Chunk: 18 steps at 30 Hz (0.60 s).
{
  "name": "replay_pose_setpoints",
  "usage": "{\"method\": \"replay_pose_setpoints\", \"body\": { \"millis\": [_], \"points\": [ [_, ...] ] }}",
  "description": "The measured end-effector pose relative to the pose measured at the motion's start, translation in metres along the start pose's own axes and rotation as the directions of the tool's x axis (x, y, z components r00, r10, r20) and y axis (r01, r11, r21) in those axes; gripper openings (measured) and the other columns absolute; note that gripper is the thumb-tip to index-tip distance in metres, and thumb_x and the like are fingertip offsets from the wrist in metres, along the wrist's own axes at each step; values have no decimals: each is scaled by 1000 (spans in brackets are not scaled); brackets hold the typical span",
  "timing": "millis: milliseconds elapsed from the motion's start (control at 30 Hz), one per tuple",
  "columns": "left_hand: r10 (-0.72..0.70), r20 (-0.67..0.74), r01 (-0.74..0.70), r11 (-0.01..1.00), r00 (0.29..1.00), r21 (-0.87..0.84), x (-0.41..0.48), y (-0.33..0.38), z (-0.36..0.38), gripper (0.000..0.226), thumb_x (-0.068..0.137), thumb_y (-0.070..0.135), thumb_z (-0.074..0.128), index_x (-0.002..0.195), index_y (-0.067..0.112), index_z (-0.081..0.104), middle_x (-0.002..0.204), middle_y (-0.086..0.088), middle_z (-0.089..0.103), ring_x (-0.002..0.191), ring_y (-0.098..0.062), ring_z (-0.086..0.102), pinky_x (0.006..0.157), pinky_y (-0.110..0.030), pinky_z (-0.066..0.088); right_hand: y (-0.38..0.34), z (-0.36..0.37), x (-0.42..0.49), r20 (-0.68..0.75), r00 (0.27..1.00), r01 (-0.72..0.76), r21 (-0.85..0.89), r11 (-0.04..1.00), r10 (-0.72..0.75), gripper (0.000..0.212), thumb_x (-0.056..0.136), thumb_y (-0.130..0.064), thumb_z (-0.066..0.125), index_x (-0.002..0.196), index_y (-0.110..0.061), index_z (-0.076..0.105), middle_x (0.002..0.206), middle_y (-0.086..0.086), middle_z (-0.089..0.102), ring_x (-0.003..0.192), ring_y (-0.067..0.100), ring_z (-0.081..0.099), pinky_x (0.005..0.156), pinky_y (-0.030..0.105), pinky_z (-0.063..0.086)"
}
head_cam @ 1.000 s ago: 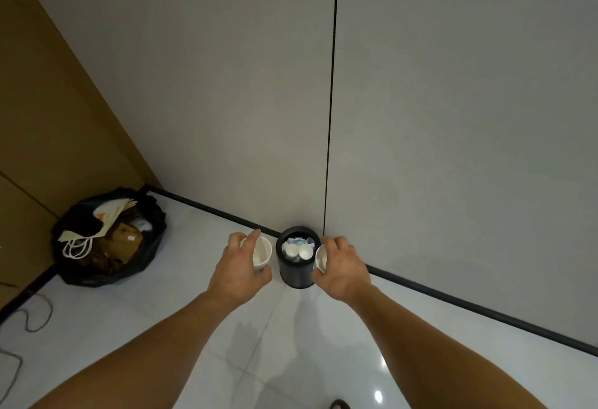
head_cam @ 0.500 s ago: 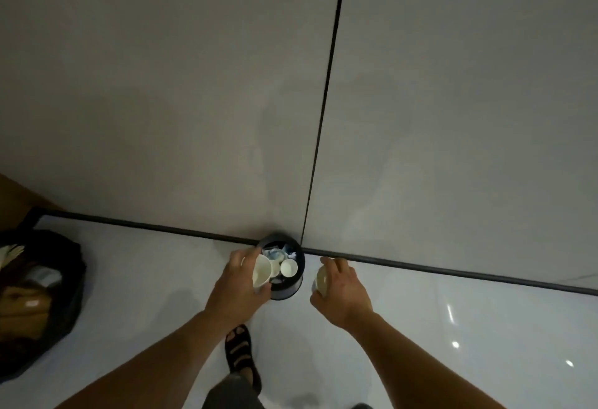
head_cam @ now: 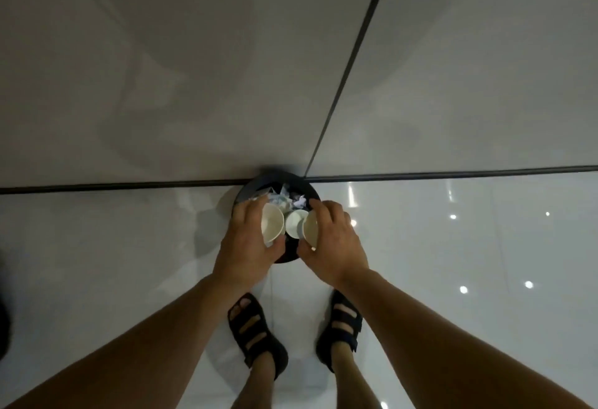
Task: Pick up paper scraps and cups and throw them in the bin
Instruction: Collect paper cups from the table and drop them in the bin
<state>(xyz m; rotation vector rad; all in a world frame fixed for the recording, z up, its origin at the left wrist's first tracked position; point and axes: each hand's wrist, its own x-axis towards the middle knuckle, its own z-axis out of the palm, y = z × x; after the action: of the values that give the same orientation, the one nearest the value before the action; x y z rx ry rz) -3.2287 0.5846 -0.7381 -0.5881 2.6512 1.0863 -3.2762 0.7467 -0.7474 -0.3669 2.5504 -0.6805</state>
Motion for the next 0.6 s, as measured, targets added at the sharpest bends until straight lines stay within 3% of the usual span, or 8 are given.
{"method": "replay_pose_setpoints", "body": {
  "millis": [233,500,600],
  "points": [
    [43,34,-44,998,999,52,43,-83,96,82,74,25,80,142,19,34,137,-6,39,126,-24,44,92,-34,48,54,91,50,38,998,58,-69,996,-55,77,81,-38,68,147,-20,31,142,4,39,126,24,41,99,34,43],
    [145,24,-146,957,989,249,55,-124,114,75,75,23,77,140,9,42,132,-16,46,121,-33,44,95,-44,48,58,124,76,-59,991,120,-31,992,-122,79,78,-33,73,145,-11,37,139,11,44,124,28,44,104,39,44],
    [179,17,-172,911,984,375,56,-130,118,79,75,33,72,141,9,37,132,-17,46,124,-34,42,98,-46,44,63,136,77,-58,988,133,-139,981,-142,85,82,-39,69,151,-14,28,151,11,35,140,29,31,116,42,30]
  ]
}}
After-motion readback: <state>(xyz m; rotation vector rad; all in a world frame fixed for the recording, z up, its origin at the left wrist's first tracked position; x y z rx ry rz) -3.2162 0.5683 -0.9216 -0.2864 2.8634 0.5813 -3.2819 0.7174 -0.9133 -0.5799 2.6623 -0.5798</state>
